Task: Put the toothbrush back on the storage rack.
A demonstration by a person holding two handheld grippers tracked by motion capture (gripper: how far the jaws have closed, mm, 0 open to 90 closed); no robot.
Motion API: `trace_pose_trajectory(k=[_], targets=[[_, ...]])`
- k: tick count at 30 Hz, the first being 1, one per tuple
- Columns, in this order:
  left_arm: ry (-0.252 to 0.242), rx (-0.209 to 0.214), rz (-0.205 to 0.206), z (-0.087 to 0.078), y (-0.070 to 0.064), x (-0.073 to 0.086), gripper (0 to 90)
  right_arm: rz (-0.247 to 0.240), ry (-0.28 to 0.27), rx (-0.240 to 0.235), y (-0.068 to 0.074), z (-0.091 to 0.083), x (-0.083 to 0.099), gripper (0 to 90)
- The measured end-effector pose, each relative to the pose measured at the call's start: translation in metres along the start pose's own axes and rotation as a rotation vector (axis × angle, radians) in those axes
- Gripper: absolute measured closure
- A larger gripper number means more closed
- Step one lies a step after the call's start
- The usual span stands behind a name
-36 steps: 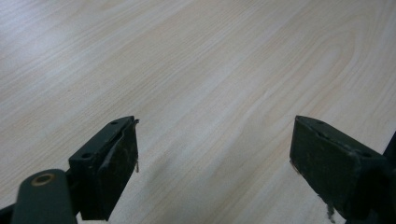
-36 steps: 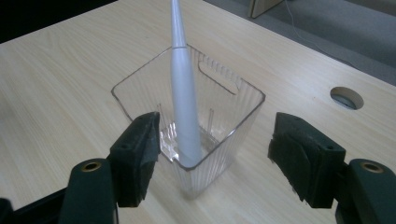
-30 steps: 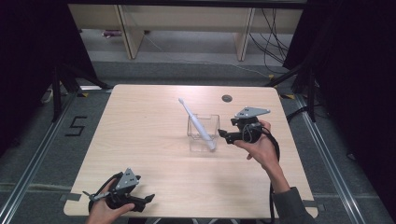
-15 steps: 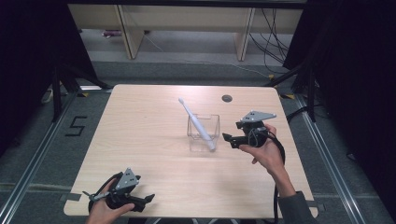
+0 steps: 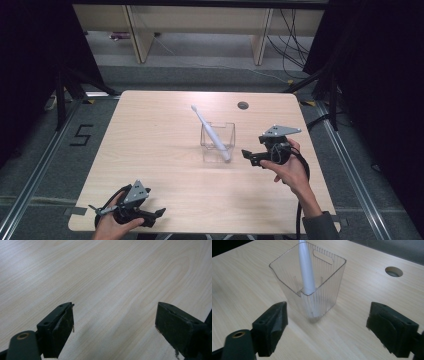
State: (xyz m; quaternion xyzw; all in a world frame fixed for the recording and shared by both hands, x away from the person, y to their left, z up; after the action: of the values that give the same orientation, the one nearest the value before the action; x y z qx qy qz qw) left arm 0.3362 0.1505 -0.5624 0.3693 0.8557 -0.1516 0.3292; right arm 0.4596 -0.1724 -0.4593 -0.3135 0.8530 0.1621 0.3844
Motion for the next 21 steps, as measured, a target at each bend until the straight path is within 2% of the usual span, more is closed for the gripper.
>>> trace_pose_trajectory(k=[2,3,4,5,7,8,9,10,11,12,13,15,16,18,19,20,21], targets=[[0.001,0.0,0.001,0.0,0.0,0.0,14.7,-0.015,0.004,0.004,0.0,-0.002,0.002,15.7],[0.001,0.001,0.0,0.0,0.0,0.0,14.7,0.014,0.005,-0.008,0.003,-0.003,0.003,15.7],[0.0,0.001,-0.002,0.0,0.0,0.0,14.7,0.011,-0.001,-0.005,0.003,-0.003,0.004,15.7],[0.0,0.001,-0.001,0.0,0.0,0.0,14.7,-0.015,-0.002,-0.009,0.002,-0.003,0.004,15.7],[0.0,0.001,-0.002,0.0,0.0,0.0,14.7,0.0,-0.003,0.002,0.003,-0.004,0.007,15.7],[0.0,0.0,-0.002,0.0,0.0,0.0,14.7,0.004,0.004,-0.008,0.004,-0.004,0.009,15.7],[0.0,0.0,-0.002,0.0,0.0,0.0,14.7,-0.014,-0.006,0.007,0.002,-0.004,0.009,15.7],[0.0,0.001,-0.002,0.0,0.0,0.0,14.7,0.005,0.006,-0.002,0.005,-0.004,0.012,15.7],[0.0,0.0,-0.001,0.0,0.0,0.0,14.7,-0.009,-0.001,-0.002,0.004,-0.003,0.013,15.7],[0.001,-0.001,0.001,0.0,0.0,0.0,14.7,0.009,0.002,0.001,0.005,-0.004,0.015,15.7],[-0.001,0.0,0.0,0.0,0.0,0.0,14.7,-0.006,0.006,-0.004,0.004,-0.003,0.017,15.7],[0.0,0.0,0.0,0.0,0.0,0.0,14.7,0.011,0.002,-0.006,0.005,-0.003,0.02,15.7],[0.0,0.0,0.0,0.0,0.0,0.0,14.7,-0.006,0.006,-0.001,0.003,-0.004,0.021,15.7],[0.0,0.001,0.0,0.0,0.0,0.0,14.7,0.016,0.007,0.007,0.004,-0.004,0.024,15.8],[0.0,0.0,0.0,0.0,0.0,0.0,14.7,-0.017,0.003,-0.001,0.003,-0.005,0.025,15.8],[0.001,0.0,0.0,0.0,0.0,0.0,14.7,-0.017,0.003,-0.001,0.003,-0.005,0.025,15.8],[0.0,0.001,0.0,0.0,0.0,0.0,14.7,0.02,0.006,0.003,0.005,-0.005,0.028,15.8]])
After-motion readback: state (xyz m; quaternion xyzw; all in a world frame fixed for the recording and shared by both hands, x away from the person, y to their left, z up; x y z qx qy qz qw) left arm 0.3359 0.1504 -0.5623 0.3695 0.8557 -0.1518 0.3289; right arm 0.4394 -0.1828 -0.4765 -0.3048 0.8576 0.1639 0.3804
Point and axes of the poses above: each handheld gripper's, and its own axes: z roughly forward along the jaws, x roughly out of its underside, y roughly to its left, the point moved 9 cm from there along z, roughly forward along the jaws, and after that the axes turned 4 degrees about y, right-handed, at the moved point
